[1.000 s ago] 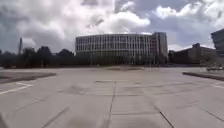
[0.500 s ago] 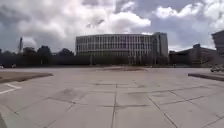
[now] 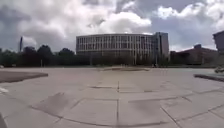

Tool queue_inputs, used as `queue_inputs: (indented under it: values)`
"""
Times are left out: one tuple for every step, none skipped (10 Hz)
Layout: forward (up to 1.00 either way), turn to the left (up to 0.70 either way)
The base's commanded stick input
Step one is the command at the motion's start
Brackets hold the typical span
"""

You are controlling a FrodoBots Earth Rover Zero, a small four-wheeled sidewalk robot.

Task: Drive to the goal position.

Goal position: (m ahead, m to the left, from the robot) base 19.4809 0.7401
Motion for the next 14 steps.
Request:
queue_inputs:
  values:
    - [1.00,0.00]
    - [1.00,0.00]
    - [1.00,0.00]
    - [1.00,0.00]
    - [1.00,0.00]
    - [1.00,0.00]
    - [1.00,0.00]
    - [1.00,0.00]
    - [1.00,0.00]
    - [1.00,0.00]
    - [1.00,0.00]
    - [1.00,0.00]
    - [1.00,0.00]
    - [1.00,0.00]
